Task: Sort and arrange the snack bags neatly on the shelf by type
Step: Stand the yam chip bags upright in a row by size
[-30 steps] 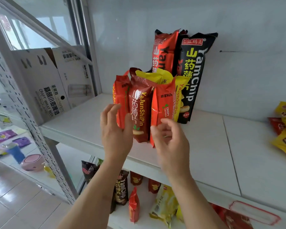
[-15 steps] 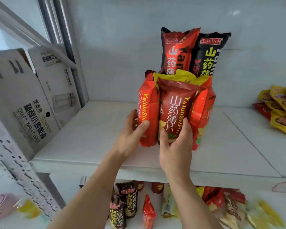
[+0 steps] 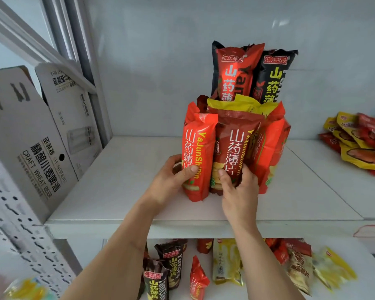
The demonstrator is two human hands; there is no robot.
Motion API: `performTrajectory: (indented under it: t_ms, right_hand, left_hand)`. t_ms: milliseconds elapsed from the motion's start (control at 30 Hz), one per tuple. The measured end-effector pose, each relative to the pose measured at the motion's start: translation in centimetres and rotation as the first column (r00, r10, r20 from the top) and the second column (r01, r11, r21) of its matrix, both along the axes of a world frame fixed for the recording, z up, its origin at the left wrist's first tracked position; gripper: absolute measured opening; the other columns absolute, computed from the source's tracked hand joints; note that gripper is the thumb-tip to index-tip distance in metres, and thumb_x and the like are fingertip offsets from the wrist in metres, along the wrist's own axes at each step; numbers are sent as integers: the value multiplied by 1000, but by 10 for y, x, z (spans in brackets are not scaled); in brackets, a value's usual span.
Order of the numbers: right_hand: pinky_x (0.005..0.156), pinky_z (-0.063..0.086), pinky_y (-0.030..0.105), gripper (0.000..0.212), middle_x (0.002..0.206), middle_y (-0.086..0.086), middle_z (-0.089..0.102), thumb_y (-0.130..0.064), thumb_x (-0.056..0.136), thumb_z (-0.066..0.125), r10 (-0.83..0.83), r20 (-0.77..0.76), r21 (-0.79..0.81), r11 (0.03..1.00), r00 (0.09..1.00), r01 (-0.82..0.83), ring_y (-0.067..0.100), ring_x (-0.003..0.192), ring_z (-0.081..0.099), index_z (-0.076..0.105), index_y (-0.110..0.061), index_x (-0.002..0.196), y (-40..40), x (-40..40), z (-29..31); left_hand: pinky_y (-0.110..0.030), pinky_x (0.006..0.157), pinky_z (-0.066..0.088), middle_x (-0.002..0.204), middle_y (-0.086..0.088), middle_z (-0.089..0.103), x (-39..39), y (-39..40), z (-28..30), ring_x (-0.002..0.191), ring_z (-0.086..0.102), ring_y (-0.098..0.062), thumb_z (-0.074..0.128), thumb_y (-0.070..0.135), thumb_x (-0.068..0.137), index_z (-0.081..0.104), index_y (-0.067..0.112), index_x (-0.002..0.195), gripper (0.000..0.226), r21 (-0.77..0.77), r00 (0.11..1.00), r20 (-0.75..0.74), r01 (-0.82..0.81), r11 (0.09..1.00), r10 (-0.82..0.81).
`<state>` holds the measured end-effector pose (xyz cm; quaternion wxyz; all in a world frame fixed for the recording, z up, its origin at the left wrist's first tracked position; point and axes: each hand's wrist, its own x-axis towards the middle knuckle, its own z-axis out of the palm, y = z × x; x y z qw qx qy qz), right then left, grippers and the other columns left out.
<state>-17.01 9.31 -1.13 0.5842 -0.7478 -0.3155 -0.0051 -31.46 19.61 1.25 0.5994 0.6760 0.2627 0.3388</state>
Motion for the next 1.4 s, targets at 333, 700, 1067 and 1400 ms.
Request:
performTrajectory:
  t_ms: [333, 700, 1067, 1400]
  right_hand:
    - [91, 47, 34, 47, 119, -5, 57, -54, 90, 57, 232, 59, 9, 973, 971, -232, 16, 111, 54, 55, -27, 128, 24, -38, -3]
    - [93, 54, 38, 22, 110, -19, 66, -53, 88, 63, 600, -60, 22, 800, 798, -600, 9, 104, 65, 54, -49, 108, 116, -101, 18]
    - [90, 51, 30, 25, 109, -15, 65, -38, 93, 63, 686, -123, 17, 724, 717, -689, 13, 105, 64, 52, -43, 115, 172, -138, 29]
    - [107, 38, 34, 60, 150, 6, 44, -40, 96, 58, 572, -57, -289, 775, 818, -562, 22, 135, 44, 39, -18, 148, 155, -124, 18]
  left_hand:
    - [-13, 65, 55, 111, 8, 68, -61, 0, 4, 92, 69, 3, 84, 32, 71, 48, 28, 126, 66, 54, 976, -8, -217, 975, 218]
    - [-19, 66, 59, 103, 12, 69, -154, 29, 1, 84, 70, 2, 87, 29, 71, 53, 33, 124, 64, 82, 833, 42, -553, 829, 551]
    - [-4, 58, 47, 112, 19, 61, -172, 50, -1, 92, 60, 8, 83, 33, 79, 41, 40, 137, 72, 163, 763, 1, -637, 753, 646]
    - [-19, 77, 50, 125, 12, 61, -165, 63, -10, 102, 62, 0, 83, 40, 77, 40, 32, 142, 78, 229, 697, -87, -681, 695, 712]
